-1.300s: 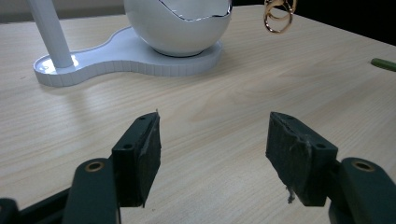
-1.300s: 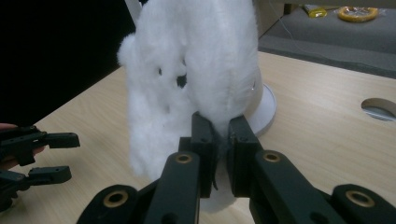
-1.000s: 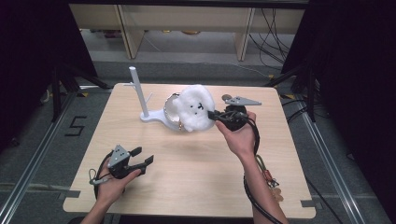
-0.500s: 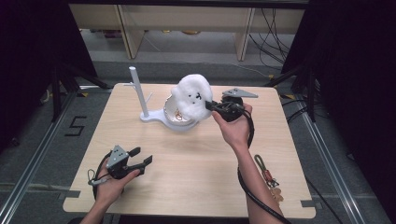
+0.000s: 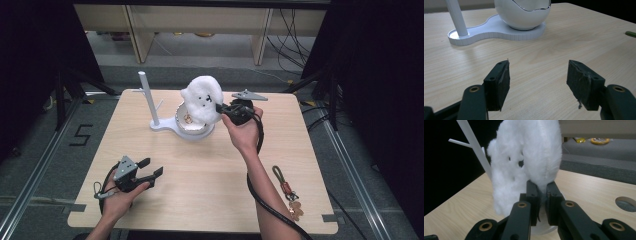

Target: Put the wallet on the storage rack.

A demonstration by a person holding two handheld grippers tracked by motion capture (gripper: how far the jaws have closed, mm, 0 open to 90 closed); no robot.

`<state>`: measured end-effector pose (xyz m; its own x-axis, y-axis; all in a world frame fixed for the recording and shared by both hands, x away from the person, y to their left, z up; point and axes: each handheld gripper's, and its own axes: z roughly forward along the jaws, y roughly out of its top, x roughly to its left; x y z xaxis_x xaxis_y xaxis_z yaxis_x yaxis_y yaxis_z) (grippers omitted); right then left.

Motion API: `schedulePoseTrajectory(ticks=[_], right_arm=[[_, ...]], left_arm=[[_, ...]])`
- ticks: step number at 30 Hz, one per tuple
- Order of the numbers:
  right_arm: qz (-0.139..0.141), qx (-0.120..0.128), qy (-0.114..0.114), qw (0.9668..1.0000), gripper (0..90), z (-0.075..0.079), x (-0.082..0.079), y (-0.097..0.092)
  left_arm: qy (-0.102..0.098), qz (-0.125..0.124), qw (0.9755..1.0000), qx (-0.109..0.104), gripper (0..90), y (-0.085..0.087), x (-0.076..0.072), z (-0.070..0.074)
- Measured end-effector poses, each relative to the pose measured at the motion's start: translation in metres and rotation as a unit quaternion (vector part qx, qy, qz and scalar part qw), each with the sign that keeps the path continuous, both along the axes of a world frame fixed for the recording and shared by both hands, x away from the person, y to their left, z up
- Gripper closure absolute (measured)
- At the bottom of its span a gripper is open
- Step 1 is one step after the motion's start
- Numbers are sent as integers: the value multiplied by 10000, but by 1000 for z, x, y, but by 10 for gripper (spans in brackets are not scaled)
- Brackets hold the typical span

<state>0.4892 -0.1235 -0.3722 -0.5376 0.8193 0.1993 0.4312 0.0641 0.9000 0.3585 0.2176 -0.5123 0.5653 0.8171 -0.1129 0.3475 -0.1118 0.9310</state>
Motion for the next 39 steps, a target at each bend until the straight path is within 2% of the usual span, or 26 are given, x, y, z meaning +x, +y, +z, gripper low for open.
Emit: schedulePoseTrajectory(ticks=[4, 7, 17, 21, 23, 26, 27, 39], right_arm=[[-45, -44, 73, 10000, 841, -5, 6, 4], [-83, -86, 31, 9999, 841, -8, 10, 6], [-168, 4, 128, 9998, 840, -15, 21, 14], [-209, -56, 127, 9997, 839, -18, 27, 19], [-189, -118, 121, 9997, 839, -18, 28, 20], [-227, -119, 227, 9994, 838, -20, 30, 24], [-221, -136, 185, 9995, 838, -22, 32, 25], [-315, -86, 268, 9991, 836, -30, 37, 36]], left_arm=[[-14, -25, 10000, -30, 346, 1, 0, -1], [9, -2, 10000, 7, 346, 1, 0, 0], [-4, -24, 10000, -28, 346, 1, 0, -2], [13, -5, 10000, -1, 346, 1, -1, -1], [-4, -25, 10000, -36, 346, 1, 0, -2], [16, -1, 10000, 1, 346, 2, -1, -1], [16, 0, 10000, 4, 346, 2, -1, -1], [26, 11, 10000, 3, 346, 2, -2, -2]])
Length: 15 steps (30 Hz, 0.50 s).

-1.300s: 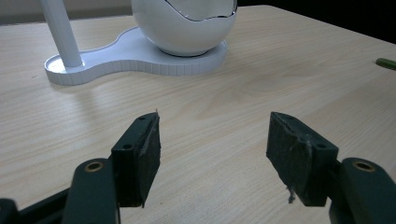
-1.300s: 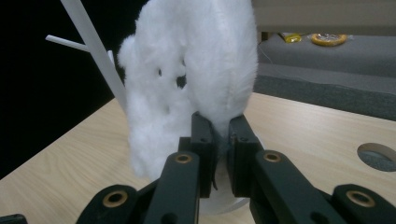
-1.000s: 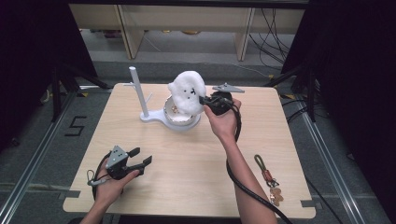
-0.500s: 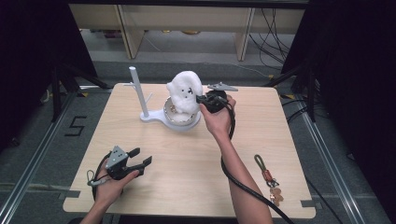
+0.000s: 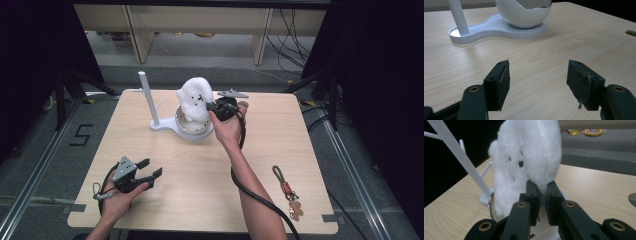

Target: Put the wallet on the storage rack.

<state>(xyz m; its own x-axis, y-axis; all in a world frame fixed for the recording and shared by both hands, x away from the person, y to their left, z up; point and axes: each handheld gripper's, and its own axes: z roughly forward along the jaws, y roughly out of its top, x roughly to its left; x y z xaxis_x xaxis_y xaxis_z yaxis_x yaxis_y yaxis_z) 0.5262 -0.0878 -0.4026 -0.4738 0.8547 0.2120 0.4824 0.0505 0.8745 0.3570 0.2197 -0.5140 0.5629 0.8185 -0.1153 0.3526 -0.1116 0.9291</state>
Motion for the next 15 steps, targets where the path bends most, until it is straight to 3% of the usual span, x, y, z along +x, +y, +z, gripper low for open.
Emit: schedulePoseTrajectory(ticks=[15], right_arm=[[-73, -115, 38, 9999, 824, -15, 2, 18]], left_arm=[[6, -2, 10000, -2, 346, 1, 0, 0]])
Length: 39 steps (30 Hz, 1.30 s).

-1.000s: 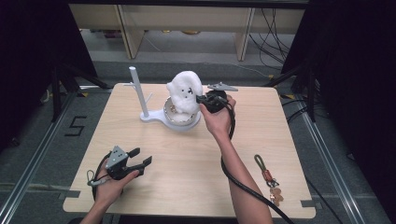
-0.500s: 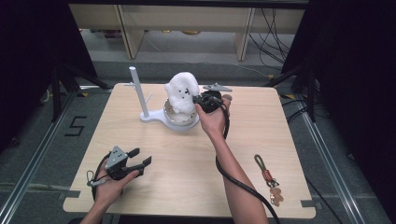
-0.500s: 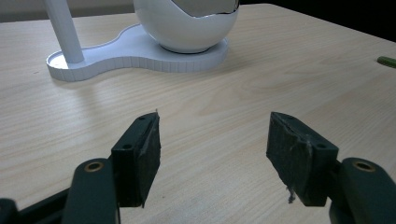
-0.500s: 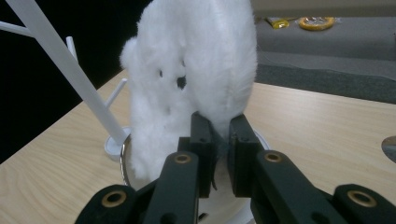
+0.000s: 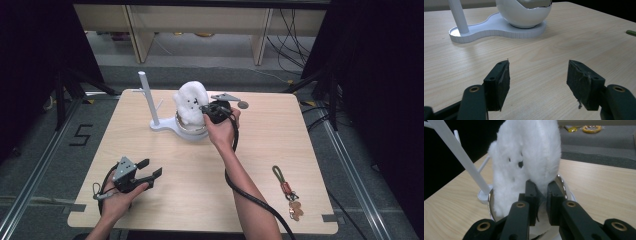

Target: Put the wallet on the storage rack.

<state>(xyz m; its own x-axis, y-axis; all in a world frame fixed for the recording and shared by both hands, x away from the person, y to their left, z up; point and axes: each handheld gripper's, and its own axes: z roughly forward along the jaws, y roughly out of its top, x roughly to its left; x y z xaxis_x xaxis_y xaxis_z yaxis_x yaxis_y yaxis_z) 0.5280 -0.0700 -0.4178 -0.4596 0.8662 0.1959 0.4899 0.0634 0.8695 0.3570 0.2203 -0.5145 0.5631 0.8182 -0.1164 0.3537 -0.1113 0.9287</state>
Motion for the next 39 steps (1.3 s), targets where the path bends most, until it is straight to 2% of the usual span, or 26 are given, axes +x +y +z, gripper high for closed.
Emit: schedulePoseTrajectory(ticks=[5, 11, 13, 15, 16, 17, 20, 21, 23, 24, 27, 30, 32, 33, 35, 37, 39], right_arm=[[-44, -165, 58, 9998, 809, -8, -1, 9], [-117, -513, 37, 9986, 752, -12, -1, 11], [-129, -594, 60, 9981, 718, -12, -1, 12], [-68, -800, 13, 9968, 678, -13, 0, 12], [-108, -834, 94, 9964, 659, -12, -1, 12], [-98, -890, 2, 9960, 622, -11, -2, 12], [-107, -946, -16, 9955, 579, -9, -3, 11], [-73, -963, -11, 9953, 530, -8, -3, 9], [-72, -1048, 15, 9945, 519, -6, -3, 8], [-87, -1041, 20, 9945, 505, -5, -5, 6], [-103, -801, 34, 9967, 474, 0, -7, 0], [-108, -747, 63, 9971, 469, 4, -8, -6], [-61, -765, -1, 9971, 467, 6, -8, -12], [-66, -706, 89, 9974, 467, 8, -9, -14], [-110, -681, 111, 9976, 467, 10, -11, -21], [-102, -743, 129, 9971, 468, 12, -13, -34], [-146, -665, 219, 9974, 472, 13, -15, -36]], left_arm=[[-27, -17, 10000, -31, 346, 1, 0, 0], [8, -2, 10000, -3, 346, 0, 0, 0], [16, -6, 10000, 3, 346, 0, 0, 0], [16, -5, 10000, 12, 346, 0, 0, -1], [23, -3, 10000, 20, 346, 0, 0, -1], [11, -14, 10000, -1, 346, 0, 0, -1], [-1, -8, 10000, -18, 346, -1, 1, -1], [-4, -35, 10000, -29, 346, -1, 1, -1], [0, -37, 10000, -24, 346, -1, 1, -1], [-6, -40, 10000, -23, 346, -1, 1, -1], [-11, -41, 10000, -12, 346, -1, 1, -1], [-14, -41, 10000, -10, 346, -1, 1, -1], [-17, -31, 10000, -5, 346, -1, 1, -1], [-3, -14, 10000, 22, 346, -1, 0, 0], [-8, -13, 10000, 4, 346, -1, 0, 0], [1, -17, 10000, 17, 346, -1, 1, 0], [-10, -28, 10000, -31, 346, -2, 1, -1]])
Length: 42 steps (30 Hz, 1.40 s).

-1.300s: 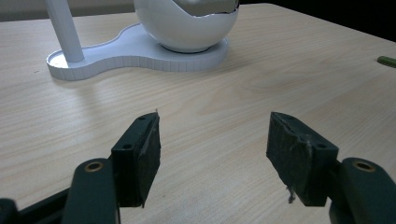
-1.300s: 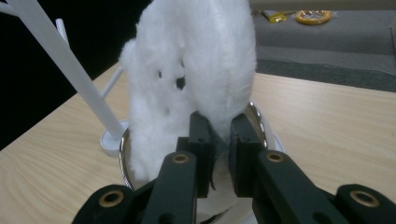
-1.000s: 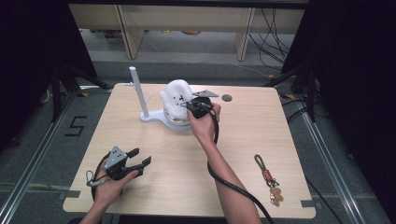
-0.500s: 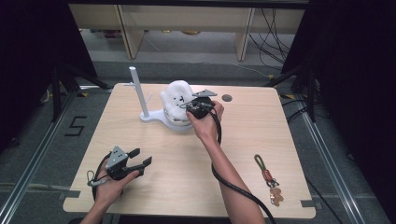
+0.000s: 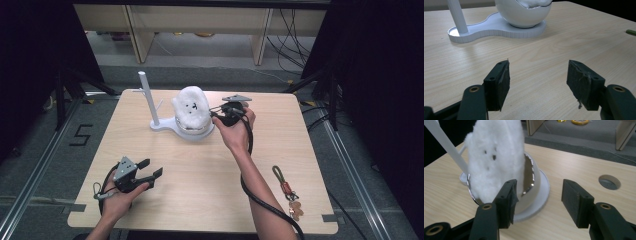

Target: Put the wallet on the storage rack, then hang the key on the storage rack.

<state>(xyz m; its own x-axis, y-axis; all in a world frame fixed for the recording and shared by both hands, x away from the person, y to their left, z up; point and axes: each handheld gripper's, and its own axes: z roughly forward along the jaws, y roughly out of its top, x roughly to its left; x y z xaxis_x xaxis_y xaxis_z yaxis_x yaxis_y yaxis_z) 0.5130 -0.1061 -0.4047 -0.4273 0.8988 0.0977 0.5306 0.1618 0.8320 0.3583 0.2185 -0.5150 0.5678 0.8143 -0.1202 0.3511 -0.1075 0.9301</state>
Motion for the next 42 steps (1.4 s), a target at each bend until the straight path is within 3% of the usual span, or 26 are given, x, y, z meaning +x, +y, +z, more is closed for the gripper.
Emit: schedulePoseTrajectory(ticks=[8, 12, 17, 18, 19, 20, 25, 28, 29, 30, 32, 33, 36, 37, 38, 40, 42], right_arm=[[-257, -150, 376, 9989, 497, -5, -18, -48], [-303, -244, 458, 9982, 510, -8, -25, -67], [-556, -149, 682, 9960, 518, -16, -40, -93], [-538, -220, 726, 9957, 520, -21, -44, -108], [-538, -220, 726, 9957, 520, -21, -44, -108], [-691, -54, 850, 9940, 522, -24, -49, -118], [-689, -98, 990, 9927, 534, -28, -54, -133], [-618, -240, 1323, 9890, 556, -30, -60, -143], [-618, -240, 1323, 9890, 556, -30, -60, -143], [-580, -461, 1506, 9858, 561, -30, -61, -149], [-554, -465, 1603, 9844, 562, -31, -62, -151], [-668, -523, 1873, 9786, 567, -29, -64, -153], [-612, -580, 2023, 9757, 571, -30, -67, -161], [-693, -577, 2142, 9726, 572, -30, -69, -163], [-531, -613, 2196, 9722, 573, -32, -71, -170], [-497, -671, 2244, 9709, 573, -33, -72, -173], [-478, -774, 2440, 9655, 572, -35, -77, -180]], left_arm=[[-8, 2, 10000, 41, 346, -2, 0, 5], [-34, -14, 10000, 17, 346, -3, 1, 6], [-28, -43, 10000, 75, 346, -5, 1, 8], [-24, -42, 10000, 49, 346, -6, 1, 8], [-27, -47, 10000, 54, 346, -7, 1, 8], [-24, -51, 10000, 55, 346, -7, 0, 8], [-36, -74, 9999, 73, 346, -6, 0, 9], [-29, -34, 10000, 64, 346, -5, 0, 10], [-25, -25, 10000, 64, 346, -5, 0, 10], [-25, -19, 10000, 75, 346, -5, 0, 10], [-21, -34, 9999, 114, 346, -6, 1, 10], [-14, -35, 9999, 115, 346, -6, 1, 10], [-25, -50, 9999, 113, 346, -7, 1, 11], [-28, -50, 9999, 98, 347, -7, 1, 12], [-37, -68, 9999, 119, 346, -8, 0, 12], [-43, -86, 9999, 111, 346, -8, 0, 12], [-63, -112, 9999, 60, 346, -7, -1, 12]])
